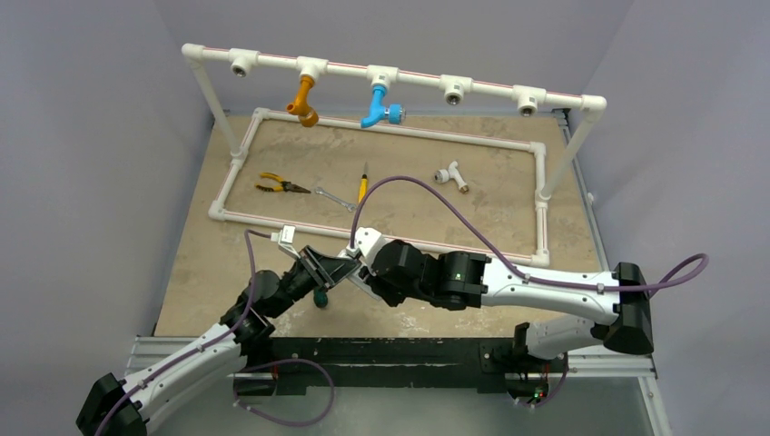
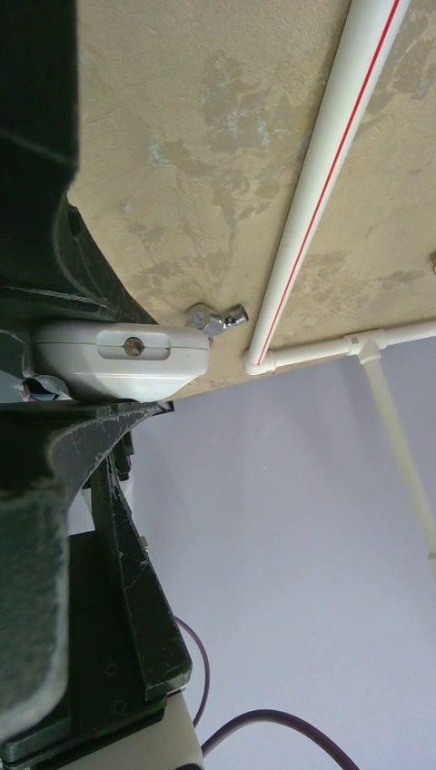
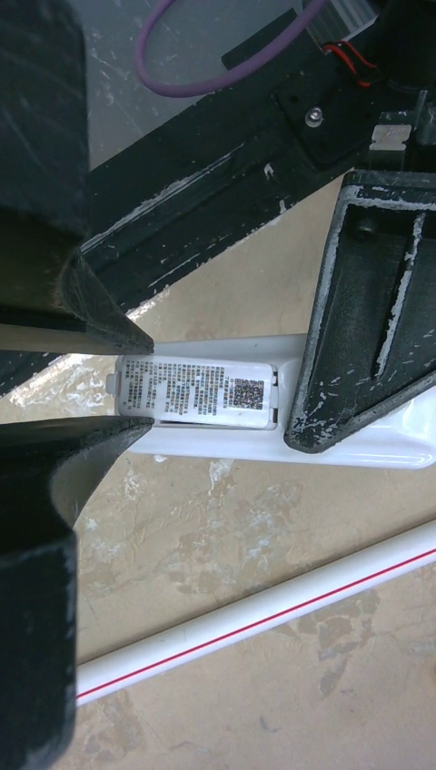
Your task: Load the batteries into the remote control
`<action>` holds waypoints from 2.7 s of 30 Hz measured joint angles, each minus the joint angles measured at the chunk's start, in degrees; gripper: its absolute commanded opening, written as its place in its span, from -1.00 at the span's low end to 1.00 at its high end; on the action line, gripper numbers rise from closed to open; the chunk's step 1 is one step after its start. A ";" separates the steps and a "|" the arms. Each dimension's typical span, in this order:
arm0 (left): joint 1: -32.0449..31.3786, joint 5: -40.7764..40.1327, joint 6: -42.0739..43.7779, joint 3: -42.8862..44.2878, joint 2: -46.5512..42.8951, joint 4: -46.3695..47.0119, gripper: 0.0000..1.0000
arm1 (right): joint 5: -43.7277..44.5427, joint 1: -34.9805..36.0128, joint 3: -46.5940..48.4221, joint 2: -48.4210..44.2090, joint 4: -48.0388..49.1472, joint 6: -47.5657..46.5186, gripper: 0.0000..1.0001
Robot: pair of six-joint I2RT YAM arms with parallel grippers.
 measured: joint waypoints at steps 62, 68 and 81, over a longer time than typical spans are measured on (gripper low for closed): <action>0.00 0.17 -2.14 0.00 0.66 0.02 -1.00 | 1.01 0.07 0.00 2.47 1.03 -2.54 -0.32; 0.00 1.40 -2.58 0.00 0.74 0.94 -1.00 | 0.83 0.07 0.00 2.45 2.89 -2.95 -0.13; 0.00 1.73 -3.48 0.00 0.24 1.27 -1.00 | 1.07 0.07 -0.24 0.46 4.96 -2.82 0.14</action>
